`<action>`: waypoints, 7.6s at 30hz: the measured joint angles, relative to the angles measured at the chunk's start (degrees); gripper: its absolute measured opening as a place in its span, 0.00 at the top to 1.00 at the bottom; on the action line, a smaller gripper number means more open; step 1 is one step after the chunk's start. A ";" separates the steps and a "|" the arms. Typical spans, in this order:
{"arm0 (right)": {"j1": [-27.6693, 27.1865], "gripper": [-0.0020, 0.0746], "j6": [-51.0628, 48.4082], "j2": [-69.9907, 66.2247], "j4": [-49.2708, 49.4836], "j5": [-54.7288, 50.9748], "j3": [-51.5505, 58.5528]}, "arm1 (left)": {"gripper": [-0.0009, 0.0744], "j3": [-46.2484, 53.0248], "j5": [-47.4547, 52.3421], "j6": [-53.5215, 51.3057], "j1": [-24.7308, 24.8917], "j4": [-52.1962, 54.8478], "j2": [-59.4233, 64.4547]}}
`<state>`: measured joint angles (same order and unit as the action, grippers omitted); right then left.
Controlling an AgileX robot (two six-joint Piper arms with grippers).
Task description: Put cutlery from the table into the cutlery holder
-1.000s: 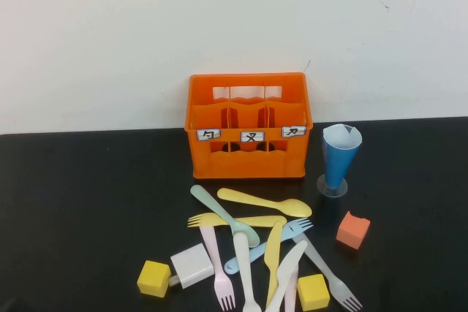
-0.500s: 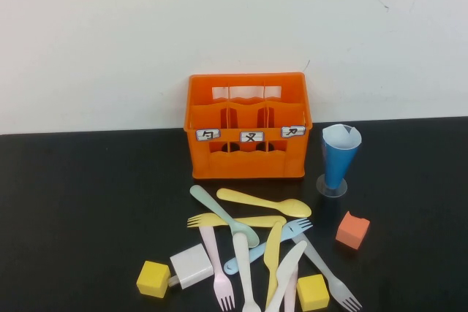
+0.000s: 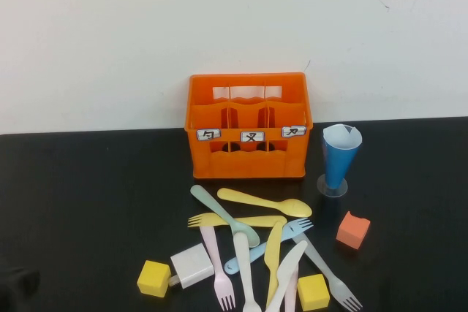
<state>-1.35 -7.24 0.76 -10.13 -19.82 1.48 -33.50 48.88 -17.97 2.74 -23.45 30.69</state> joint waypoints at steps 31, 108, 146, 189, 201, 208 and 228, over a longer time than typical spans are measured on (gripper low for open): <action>0.00 0.98 0.00 0.00 0.00 0.00 -0.09 | 0.53 -30.84 -5.68 11.92 42.83 11.77 67.01; 0.00 0.98 0.00 0.00 0.00 -0.12 -0.09 | 0.87 -38.86 -17.03 18.65 45.19 23.45 86.36; 0.00 0.98 0.00 0.00 0.00 -0.14 -0.09 | 0.87 -12.30 -104.12 17.97 33.86 14.31 65.47; 0.00 0.98 0.00 0.00 -0.03 -0.24 -0.09 | 0.87 -41.45 -99.33 34.52 30.90 28.69 95.23; 0.00 0.98 0.00 0.00 -0.03 -0.24 -0.09 | 0.59 -41.45 -96.33 30.41 30.81 29.84 95.23; 0.00 0.98 0.00 0.00 -0.03 -0.24 -0.09 | 0.57 -40.26 -94.88 26.79 30.81 30.06 89.06; 0.00 0.98 0.00 0.00 -0.03 -0.24 -0.09 | 0.99 2.88 -81.78 21.21 29.22 23.45 38.24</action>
<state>-1.35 -7.24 0.76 -10.17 -20.06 1.38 -30.62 -32.90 3.24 31.97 0.00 68.93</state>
